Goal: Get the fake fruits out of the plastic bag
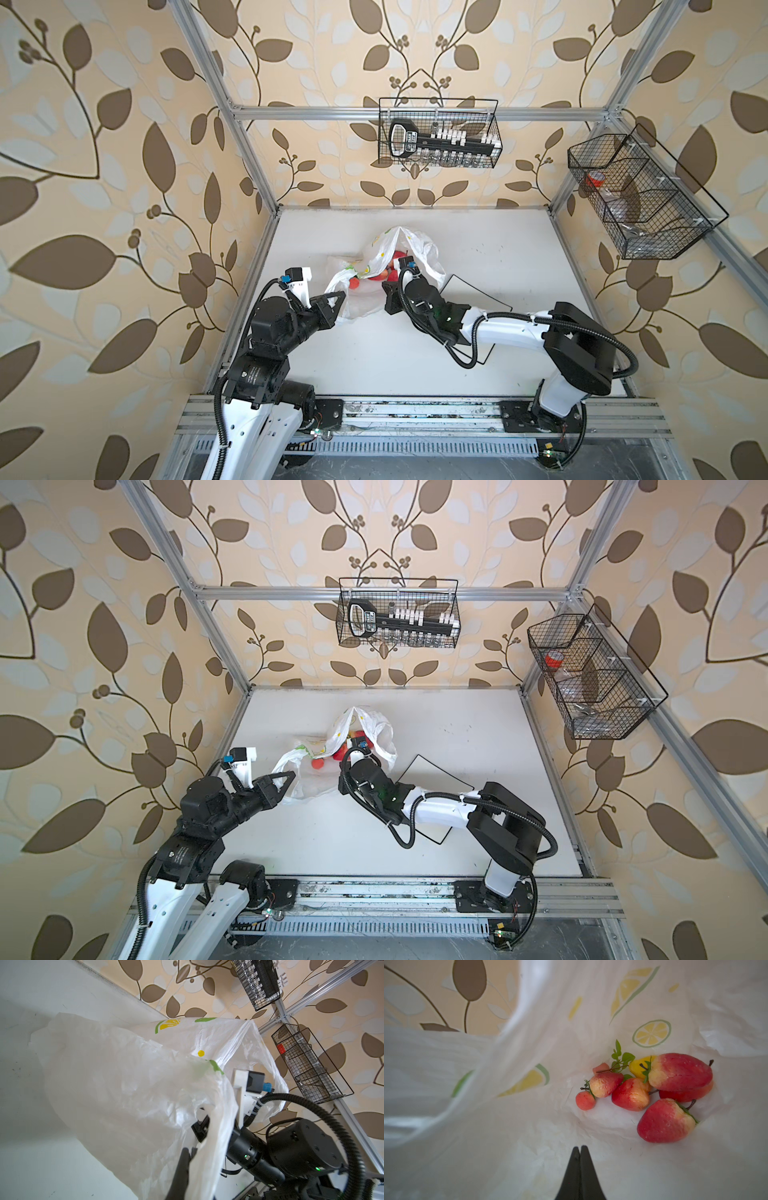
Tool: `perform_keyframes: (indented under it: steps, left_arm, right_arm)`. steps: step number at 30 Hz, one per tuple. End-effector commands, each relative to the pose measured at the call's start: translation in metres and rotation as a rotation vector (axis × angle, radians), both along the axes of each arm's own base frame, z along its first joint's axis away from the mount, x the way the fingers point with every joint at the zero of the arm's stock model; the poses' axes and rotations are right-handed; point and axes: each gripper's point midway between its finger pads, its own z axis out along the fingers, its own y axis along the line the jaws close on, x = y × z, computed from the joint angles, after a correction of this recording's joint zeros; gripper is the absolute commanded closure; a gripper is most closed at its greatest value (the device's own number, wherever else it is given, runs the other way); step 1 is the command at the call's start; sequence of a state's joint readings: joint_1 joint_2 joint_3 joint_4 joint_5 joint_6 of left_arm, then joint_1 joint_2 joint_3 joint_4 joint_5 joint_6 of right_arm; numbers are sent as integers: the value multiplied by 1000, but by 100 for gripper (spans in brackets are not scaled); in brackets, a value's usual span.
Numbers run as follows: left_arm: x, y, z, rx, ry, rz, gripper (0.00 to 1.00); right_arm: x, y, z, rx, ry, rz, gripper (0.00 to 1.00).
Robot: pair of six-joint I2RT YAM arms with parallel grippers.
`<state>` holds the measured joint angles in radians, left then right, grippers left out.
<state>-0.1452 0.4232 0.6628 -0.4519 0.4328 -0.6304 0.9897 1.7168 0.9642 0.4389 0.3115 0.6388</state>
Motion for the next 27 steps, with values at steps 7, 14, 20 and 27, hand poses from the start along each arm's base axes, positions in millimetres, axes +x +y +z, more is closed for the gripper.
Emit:
perform_keyframes:
  steps: [7,14,20,27]
  left_arm:
    - [-9,-8,14,-64,-84,-42,100]
    - [-22,-20,0,-71,-28,-136,100]
    - [-36,-24,-29,-81,90,-174,100]
    - [-47,-28,-46,-89,175,-206,100]
  right_arm:
    - [12,10,-28,315,340,-227,100]
    - [37,3,-53,295,420,-308,89]
    - [60,-6,-67,241,454,-307,71]
    - [76,2,-80,67,394,-230,54]
